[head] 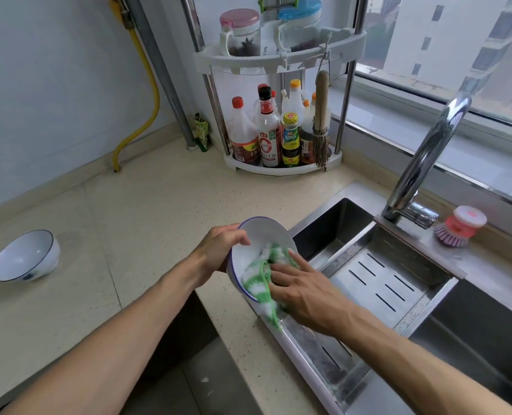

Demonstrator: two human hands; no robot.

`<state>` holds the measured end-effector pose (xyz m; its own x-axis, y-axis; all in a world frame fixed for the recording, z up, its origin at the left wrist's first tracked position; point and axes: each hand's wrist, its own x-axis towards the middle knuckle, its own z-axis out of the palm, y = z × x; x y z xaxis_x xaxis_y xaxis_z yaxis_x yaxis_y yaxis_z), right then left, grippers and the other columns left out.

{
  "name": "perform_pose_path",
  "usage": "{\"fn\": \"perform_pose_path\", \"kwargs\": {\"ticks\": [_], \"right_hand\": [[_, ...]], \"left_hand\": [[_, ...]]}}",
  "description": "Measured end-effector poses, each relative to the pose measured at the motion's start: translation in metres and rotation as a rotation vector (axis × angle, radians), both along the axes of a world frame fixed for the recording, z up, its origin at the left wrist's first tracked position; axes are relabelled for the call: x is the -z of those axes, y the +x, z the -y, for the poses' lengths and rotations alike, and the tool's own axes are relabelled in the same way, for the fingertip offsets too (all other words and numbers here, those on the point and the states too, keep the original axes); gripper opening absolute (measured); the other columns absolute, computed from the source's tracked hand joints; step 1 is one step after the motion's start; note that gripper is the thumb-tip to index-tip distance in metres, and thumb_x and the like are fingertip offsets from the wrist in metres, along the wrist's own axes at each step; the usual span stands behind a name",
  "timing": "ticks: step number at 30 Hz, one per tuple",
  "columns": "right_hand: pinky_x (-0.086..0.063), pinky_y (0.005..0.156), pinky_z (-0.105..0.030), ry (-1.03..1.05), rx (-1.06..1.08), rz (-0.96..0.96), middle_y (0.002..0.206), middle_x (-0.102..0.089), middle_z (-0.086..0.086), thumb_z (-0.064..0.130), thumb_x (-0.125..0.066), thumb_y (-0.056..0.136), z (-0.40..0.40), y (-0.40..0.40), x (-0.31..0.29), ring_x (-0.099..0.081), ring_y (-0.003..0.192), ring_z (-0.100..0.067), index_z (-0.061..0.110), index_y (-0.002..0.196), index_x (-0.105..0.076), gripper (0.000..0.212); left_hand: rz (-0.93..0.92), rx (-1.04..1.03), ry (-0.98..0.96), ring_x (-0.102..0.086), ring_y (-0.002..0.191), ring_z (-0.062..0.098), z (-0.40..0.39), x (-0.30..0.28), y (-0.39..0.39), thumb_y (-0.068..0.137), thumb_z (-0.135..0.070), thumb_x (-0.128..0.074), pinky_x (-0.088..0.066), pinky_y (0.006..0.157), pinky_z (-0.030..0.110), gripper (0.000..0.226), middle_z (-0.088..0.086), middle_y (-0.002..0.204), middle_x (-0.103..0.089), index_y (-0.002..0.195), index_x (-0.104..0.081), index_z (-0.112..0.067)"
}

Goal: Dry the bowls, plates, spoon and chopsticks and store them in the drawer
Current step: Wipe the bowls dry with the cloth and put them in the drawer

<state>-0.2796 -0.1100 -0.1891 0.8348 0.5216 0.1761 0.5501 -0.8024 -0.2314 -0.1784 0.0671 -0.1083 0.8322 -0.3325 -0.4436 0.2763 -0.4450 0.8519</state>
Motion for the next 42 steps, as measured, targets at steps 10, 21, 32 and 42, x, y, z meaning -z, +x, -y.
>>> {"fn": "perform_pose_path", "kwargs": {"ticks": [10, 21, 32, 42], "right_hand": [[-0.032, 0.059, -0.024, 0.464, 0.336, 0.027, 0.062, -0.062, -0.001, 0.006, -0.055, 0.065, -0.048, 0.010, -0.034, -0.057, 0.057, -0.025, 0.022, 0.065, -0.050, 0.017], [-0.030, 0.106, -0.035, 0.443, 0.090, -0.570, 0.094, -0.051, 0.011, -0.006, -0.042, 0.073, -0.039, 0.008, -0.048, -0.042, 0.100, -0.016, 0.016, 0.100, -0.052, 0.036], [0.021, 0.114, -0.044, -0.645, -0.151, 0.016, 0.155, 0.031, -0.003, 0.018, -0.058, 0.096, 0.018, 0.043, -0.049, 0.032, 0.143, -0.025, 0.021, 0.155, 0.003, 0.085], [-0.035, 0.107, -0.037, 0.023, -0.034, -0.313, 0.098, -0.062, -0.009, 0.019, -0.050, 0.077, -0.013, 0.008, -0.023, -0.052, 0.109, -0.028, 0.010, 0.082, -0.059, 0.013]], "left_hand": [[0.223, -0.458, -0.374, -0.052, 0.131, 0.022, 0.028, 0.030, -0.039, 0.091, -0.033, -0.058, -0.050, 0.105, 0.044, 0.067, -0.002, 0.153, -0.040, 0.152, -0.031, -0.035], [0.246, -0.376, -0.137, -0.061, 0.119, 0.017, 0.010, 0.021, -0.025, 0.076, -0.039, -0.055, -0.051, 0.102, 0.042, 0.060, -0.003, 0.131, -0.065, 0.135, -0.061, -0.029], [-0.144, 0.034, -0.044, -0.068, 0.102, 0.042, -0.018, 0.020, -0.002, 0.071, -0.037, -0.059, -0.049, 0.074, 0.039, 0.042, 0.019, 0.110, -0.071, 0.110, -0.073, -0.028], [0.016, -0.193, 0.020, -0.059, 0.077, 0.026, -0.012, 0.023, -0.006, 0.084, -0.033, -0.061, -0.040, 0.065, 0.032, 0.033, 0.008, 0.089, -0.064, 0.100, -0.066, -0.005]]}}
